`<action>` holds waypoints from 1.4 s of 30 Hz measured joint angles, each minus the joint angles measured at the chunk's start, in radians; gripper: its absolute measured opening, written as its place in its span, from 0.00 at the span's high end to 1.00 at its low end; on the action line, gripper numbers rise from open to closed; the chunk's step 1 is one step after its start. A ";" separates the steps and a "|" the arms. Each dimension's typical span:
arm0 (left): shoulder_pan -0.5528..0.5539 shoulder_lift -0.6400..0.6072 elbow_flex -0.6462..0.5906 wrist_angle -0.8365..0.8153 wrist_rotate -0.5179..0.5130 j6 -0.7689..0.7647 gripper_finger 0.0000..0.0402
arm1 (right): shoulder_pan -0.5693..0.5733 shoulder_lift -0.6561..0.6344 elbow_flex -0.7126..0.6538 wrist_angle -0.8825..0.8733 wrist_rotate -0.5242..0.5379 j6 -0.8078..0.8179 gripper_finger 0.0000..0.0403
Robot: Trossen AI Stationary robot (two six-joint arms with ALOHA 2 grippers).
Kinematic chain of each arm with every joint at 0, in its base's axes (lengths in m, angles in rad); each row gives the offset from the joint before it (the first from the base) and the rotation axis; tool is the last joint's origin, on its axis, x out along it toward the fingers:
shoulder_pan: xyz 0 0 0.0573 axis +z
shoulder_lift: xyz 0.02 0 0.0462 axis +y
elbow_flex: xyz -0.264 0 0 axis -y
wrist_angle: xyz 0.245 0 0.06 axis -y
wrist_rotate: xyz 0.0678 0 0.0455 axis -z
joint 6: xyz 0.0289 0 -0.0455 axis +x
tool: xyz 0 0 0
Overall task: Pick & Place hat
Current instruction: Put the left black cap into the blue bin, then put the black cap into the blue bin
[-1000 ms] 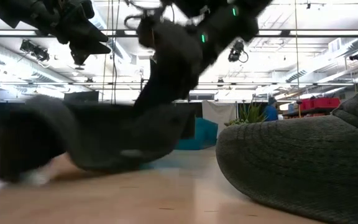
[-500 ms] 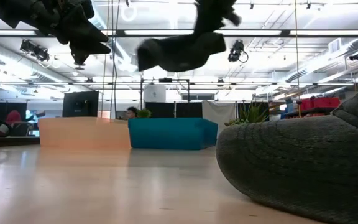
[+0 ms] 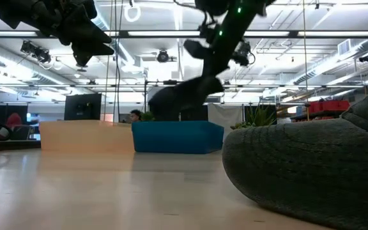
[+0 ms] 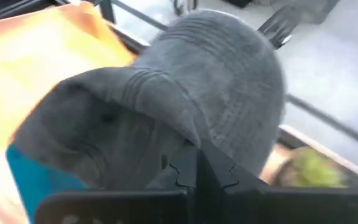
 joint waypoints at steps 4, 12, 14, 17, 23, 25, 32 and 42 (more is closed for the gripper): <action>0.000 0.000 0.000 -0.002 0.000 -0.001 0.58 | -0.014 0.038 -0.077 0.123 -0.075 0.036 0.99; 0.000 0.000 0.000 -0.003 0.000 -0.002 0.58 | -0.018 0.071 -0.140 0.172 -0.126 0.073 0.99; 0.000 0.000 0.000 -0.002 0.000 -0.003 0.58 | -0.018 0.071 -0.146 0.168 -0.140 0.085 0.99; 0.000 0.000 0.000 -0.002 0.000 -0.003 0.58 | -0.018 0.071 -0.146 0.169 -0.197 0.106 0.98; 0.000 0.000 0.000 -0.002 0.000 -0.002 0.58 | -0.017 0.071 -0.146 0.199 -0.231 0.177 0.93; 0.000 0.000 0.000 -0.002 0.000 -0.002 0.58 | -0.018 0.071 -0.146 0.211 -0.232 0.194 0.90; 0.000 0.000 0.000 -0.002 0.000 -0.002 0.58 | -0.018 0.070 -0.146 0.212 -0.243 0.171 0.78; -0.001 0.000 0.000 -0.004 0.000 -0.068 0.58 | 0.021 -0.065 -0.085 0.018 -0.405 -0.099 0.70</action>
